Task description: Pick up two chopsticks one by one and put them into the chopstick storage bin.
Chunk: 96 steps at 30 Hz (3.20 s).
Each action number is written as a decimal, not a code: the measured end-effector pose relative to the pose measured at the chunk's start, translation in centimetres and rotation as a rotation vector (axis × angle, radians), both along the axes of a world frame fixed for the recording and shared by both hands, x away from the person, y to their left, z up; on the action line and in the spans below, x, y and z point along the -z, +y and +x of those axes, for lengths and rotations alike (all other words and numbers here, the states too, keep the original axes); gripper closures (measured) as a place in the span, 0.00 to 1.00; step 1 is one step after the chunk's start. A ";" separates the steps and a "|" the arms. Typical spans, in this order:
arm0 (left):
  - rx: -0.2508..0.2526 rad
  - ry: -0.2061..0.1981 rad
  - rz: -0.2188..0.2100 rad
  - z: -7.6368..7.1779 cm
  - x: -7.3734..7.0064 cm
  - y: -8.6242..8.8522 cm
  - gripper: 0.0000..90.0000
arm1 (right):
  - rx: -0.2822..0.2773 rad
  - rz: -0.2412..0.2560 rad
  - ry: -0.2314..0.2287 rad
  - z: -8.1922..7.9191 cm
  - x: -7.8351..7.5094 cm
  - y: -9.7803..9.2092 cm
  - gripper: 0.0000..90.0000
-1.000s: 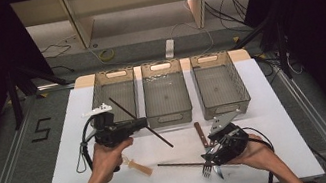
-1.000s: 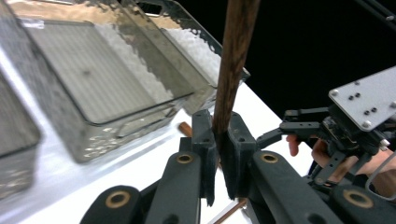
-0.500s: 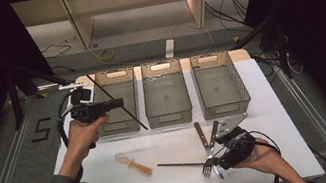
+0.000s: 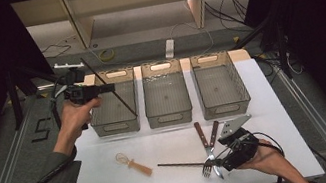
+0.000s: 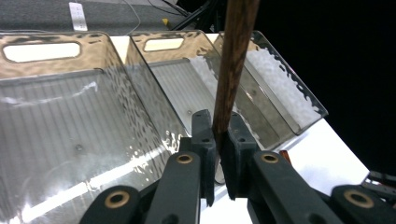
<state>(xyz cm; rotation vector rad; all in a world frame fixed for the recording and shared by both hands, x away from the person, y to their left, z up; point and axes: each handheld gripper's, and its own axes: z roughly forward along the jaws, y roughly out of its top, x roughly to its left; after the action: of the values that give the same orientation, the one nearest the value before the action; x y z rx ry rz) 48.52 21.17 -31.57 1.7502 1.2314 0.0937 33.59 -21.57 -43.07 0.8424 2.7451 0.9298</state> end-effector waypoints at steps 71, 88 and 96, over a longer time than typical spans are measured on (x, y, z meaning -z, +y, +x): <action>-0.078 0.081 0.062 1.6 4.3 -1.8 0.35 | -0.001 -0.020 0.018 -0.2 0.3 -0.4 0.26; 0.065 -0.103 -0.044 -6.5 2.8 -4.2 0.18 | 0.007 -0.031 0.020 0.0 0.2 -0.6 0.27; 0.102 -0.108 -0.008 -7.9 4.8 -5.1 0.17 | 0.014 -0.074 0.047 0.0 0.4 -0.7 0.34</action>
<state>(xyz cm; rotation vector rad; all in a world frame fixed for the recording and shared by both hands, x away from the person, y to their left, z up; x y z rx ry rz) 40.66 16.03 -36.35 1.7743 1.0619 0.1219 33.55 -22.29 -43.49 0.8809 2.7896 0.8113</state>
